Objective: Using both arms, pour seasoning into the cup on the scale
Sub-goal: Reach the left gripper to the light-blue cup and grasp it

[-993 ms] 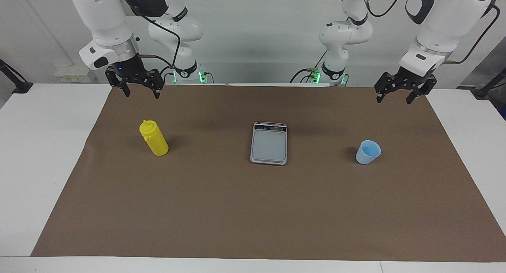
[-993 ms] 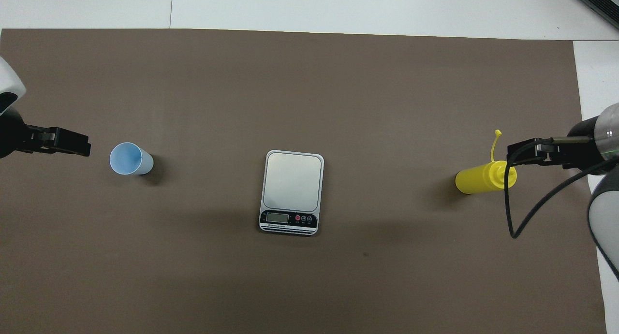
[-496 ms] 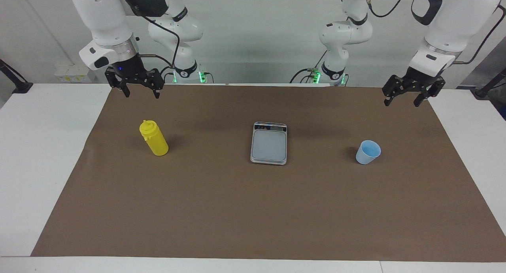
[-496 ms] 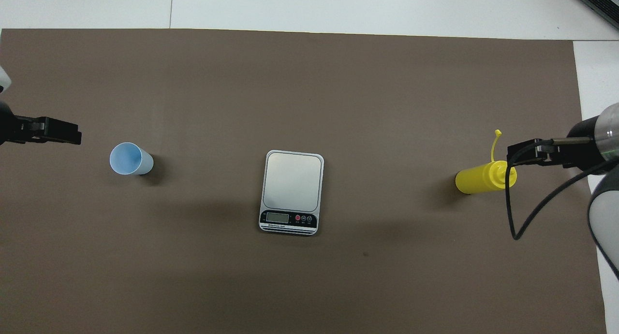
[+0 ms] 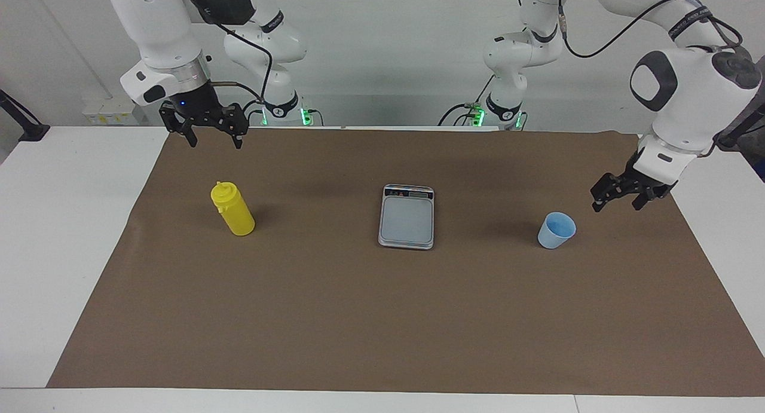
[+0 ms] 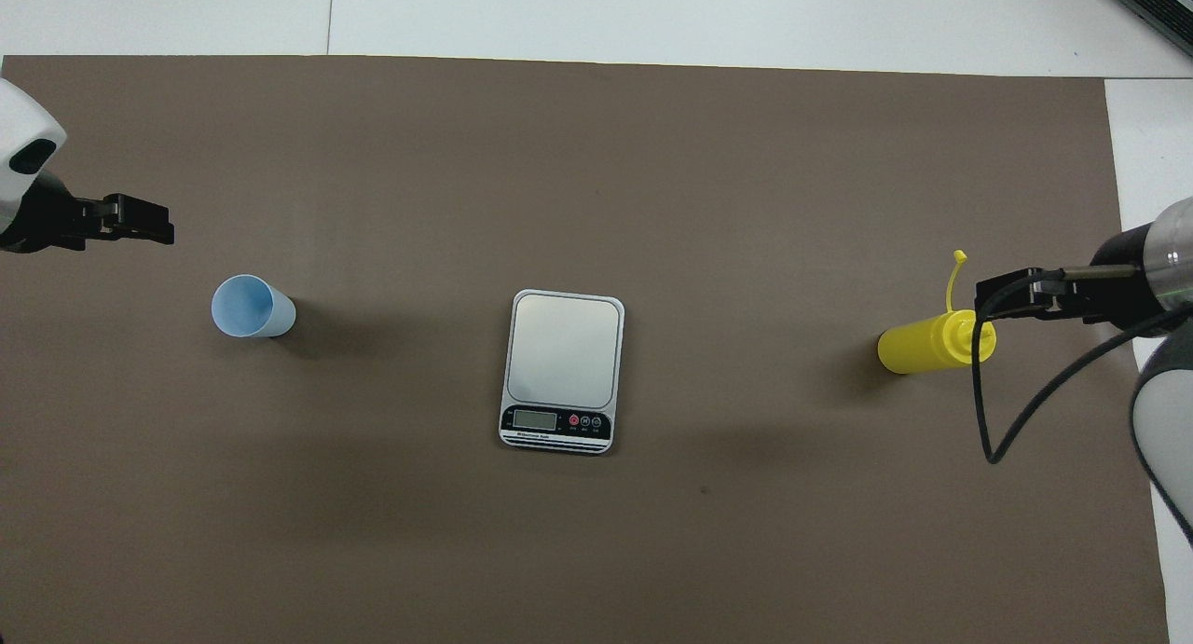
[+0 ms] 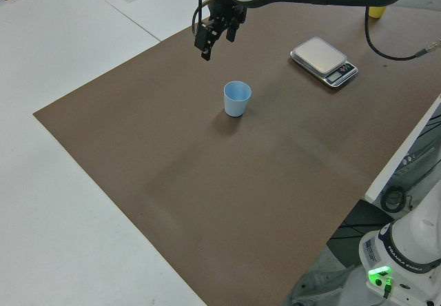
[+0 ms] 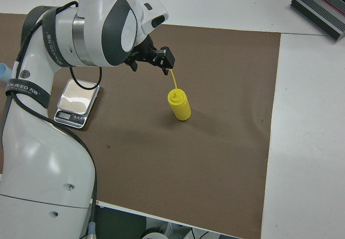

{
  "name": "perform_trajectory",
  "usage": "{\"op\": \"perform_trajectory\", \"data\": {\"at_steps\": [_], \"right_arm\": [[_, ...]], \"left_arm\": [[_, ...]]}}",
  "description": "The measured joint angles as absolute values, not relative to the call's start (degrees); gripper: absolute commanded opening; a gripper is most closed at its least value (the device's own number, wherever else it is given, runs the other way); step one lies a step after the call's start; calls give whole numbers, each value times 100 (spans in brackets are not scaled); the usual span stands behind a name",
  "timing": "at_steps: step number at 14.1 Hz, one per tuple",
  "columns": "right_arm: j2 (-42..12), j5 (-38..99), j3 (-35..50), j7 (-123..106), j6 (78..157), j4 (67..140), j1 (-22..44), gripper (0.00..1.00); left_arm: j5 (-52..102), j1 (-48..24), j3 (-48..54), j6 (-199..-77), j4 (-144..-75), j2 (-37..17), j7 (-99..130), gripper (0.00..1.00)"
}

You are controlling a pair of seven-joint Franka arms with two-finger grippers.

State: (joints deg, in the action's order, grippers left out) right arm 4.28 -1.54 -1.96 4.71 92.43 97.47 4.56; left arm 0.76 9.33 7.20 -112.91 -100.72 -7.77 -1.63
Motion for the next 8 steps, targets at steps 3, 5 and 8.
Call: {"op": "perform_trajectory", "data": {"at_steps": [3, 5, 8], "right_arm": [[428, -154, -196, 471, 9243, 9747, 463, 100], [428, -154, -197, 471, 9243, 9747, 463, 100], [428, -154, -201, 471, 9225, 9747, 462, 100]], "left_arm": [[79, 967, 719, -12103, -10817, -818, -148, 100], [94, 968, 729, -12340, -11144, -817, -71, 100], [114, 955, 755, -12415, -11374, -812, 121, 100]]}}
